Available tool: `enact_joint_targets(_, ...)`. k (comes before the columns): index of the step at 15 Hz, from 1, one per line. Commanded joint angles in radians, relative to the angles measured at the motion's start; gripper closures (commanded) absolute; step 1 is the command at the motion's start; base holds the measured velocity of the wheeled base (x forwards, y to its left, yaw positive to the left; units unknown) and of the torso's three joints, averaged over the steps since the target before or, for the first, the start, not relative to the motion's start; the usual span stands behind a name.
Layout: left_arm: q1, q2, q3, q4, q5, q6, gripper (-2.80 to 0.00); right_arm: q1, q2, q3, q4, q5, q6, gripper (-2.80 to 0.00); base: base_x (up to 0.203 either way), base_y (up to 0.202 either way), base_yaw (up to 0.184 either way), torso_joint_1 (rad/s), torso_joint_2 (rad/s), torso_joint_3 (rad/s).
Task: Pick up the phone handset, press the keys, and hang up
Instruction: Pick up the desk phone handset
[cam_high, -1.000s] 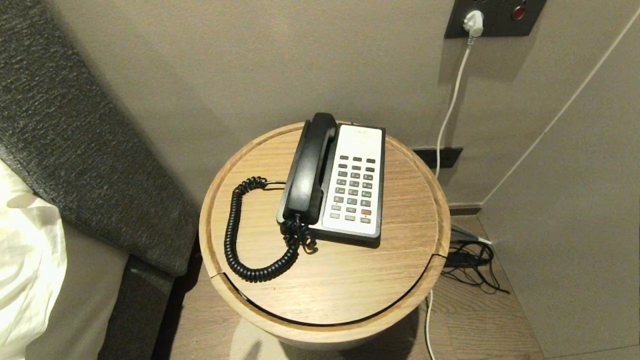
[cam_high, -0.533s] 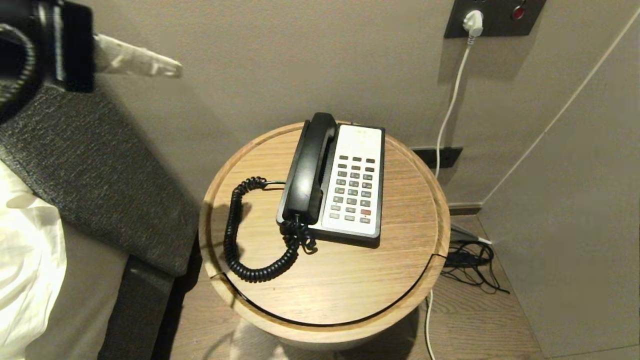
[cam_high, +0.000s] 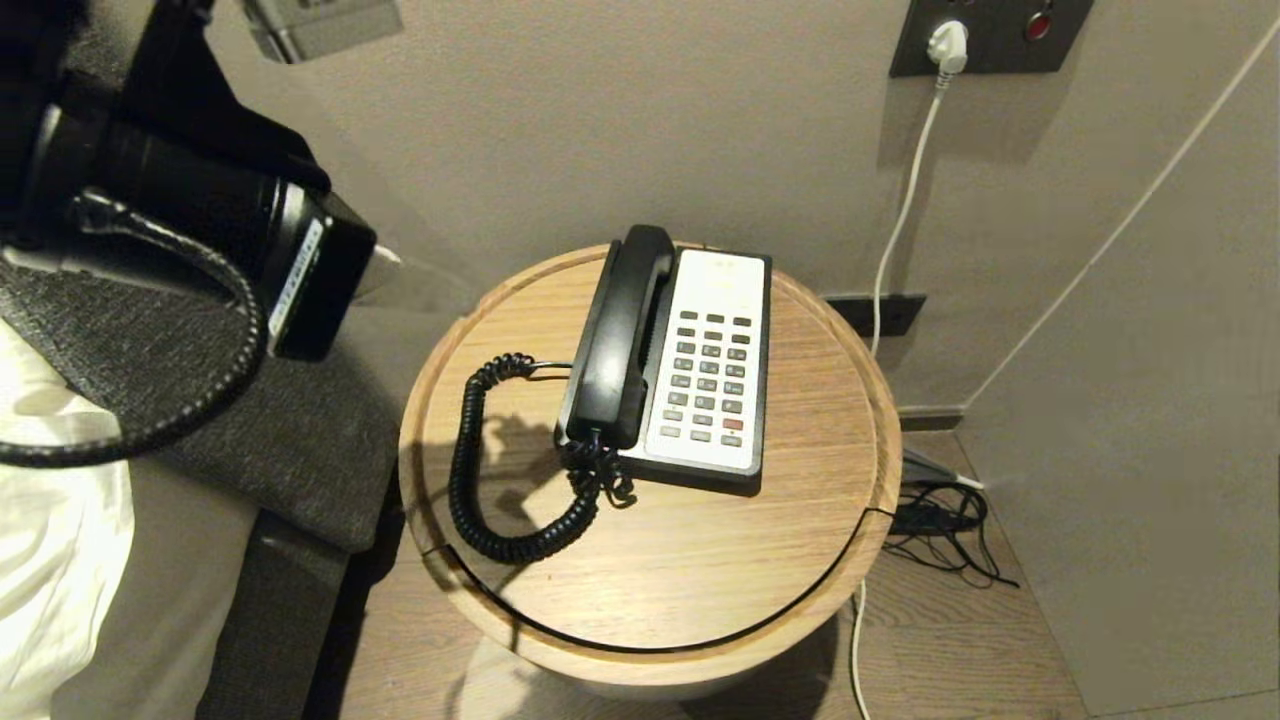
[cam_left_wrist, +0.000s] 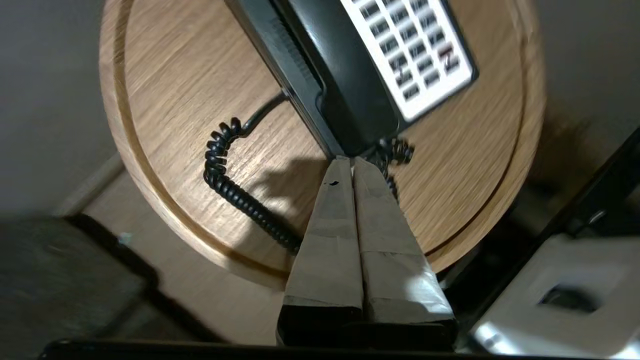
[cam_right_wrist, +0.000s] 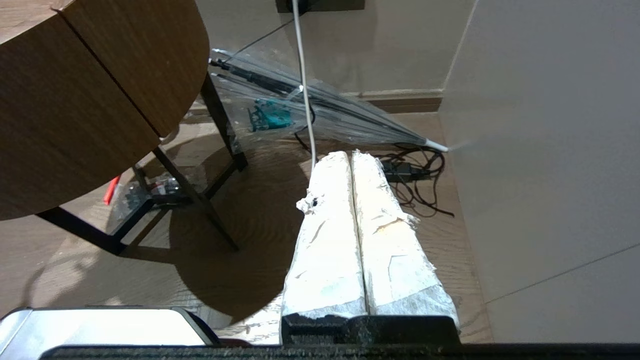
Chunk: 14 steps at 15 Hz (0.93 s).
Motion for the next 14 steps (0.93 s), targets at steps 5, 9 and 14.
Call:
enact_joint_targets(5, -0.069, 0.085, -0.046, -0.027, 0.098, 0.055, 0.00, 0.001, 0.001, 0.000, -0.001, 0.000, -0.001, 0.00, 0.000, 0.000, 0.000, 0.000, 0.00, 0.000)
enact_joint_targets(9, -0.154, 0.135, -0.056, -0.170, 0.106, -0.168, 0.00, 0.001, 0.001, 0.000, 0.000, 0.000, -0.001, 0.00, 0.000, 0.000, 0.000, 0.000, 0.00, 0.000)
enact_joint_targets(14, -0.235, 0.223, -0.073, -0.182, 0.253, -0.381, 0.00, 0.001, 0.001, 0.000, 0.000, 0.000, -0.001, 0.00, 0.000, 0.000, 0.000, 0.000, 0.00, 0.000)
